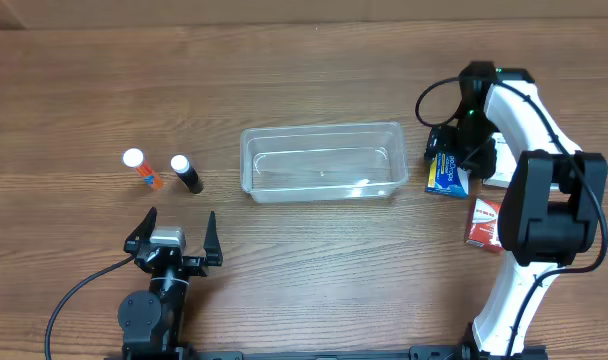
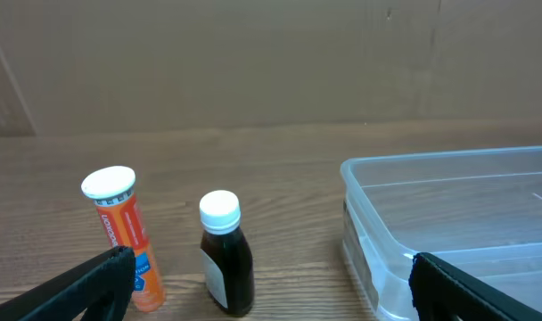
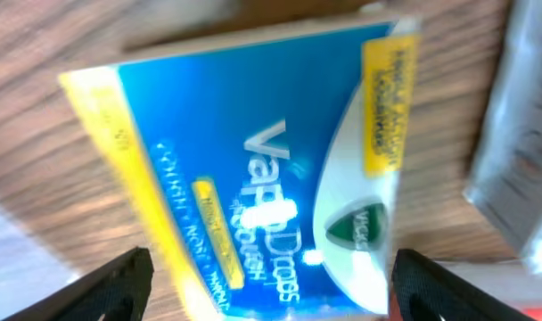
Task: Pack container
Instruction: 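Lift the VapoDrops box with the right gripper toward the container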
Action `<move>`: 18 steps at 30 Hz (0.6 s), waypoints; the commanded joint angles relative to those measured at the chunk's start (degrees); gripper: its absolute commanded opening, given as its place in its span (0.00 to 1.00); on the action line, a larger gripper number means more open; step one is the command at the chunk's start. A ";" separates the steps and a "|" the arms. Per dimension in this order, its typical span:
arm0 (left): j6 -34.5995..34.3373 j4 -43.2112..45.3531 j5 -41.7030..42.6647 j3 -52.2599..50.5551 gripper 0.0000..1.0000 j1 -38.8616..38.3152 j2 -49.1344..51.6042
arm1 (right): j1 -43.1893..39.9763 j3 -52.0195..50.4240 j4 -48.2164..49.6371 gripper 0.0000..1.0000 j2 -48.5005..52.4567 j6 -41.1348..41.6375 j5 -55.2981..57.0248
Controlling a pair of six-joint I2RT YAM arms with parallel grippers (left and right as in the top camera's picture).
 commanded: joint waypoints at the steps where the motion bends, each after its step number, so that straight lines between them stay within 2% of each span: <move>1: 1.07 -0.13 0.44 -0.15 1.00 0.31 -0.22 | 1.92 7.52 -4.17 0.87 -6.54 0.37 0.59; 4: 1.09 -0.13 0.44 -0.15 1.00 0.31 -0.22 | 4.28 10.64 -5.95 0.87 -10.54 0.17 1.03; 7: 1.07 -0.13 0.44 -0.15 1.00 0.31 -0.22 | 6.47 11.10 -4.85 0.99 -14.16 0.24 4.15; 8: 1.07 -0.13 0.44 -0.15 1.00 0.31 -0.22 | 6.54 11.08 -4.50 1.00 -14.34 0.24 4.15; 15: 1.09 -0.13 0.44 -0.15 1.00 0.31 -0.22 | 2.21 6.38 -0.33 1.00 -10.01 0.17 3.96; 18: 1.07 -0.13 0.44 -0.15 1.00 0.31 -0.22 | -0.35 3.17 0.57 1.00 -6.82 -4.02 -0.11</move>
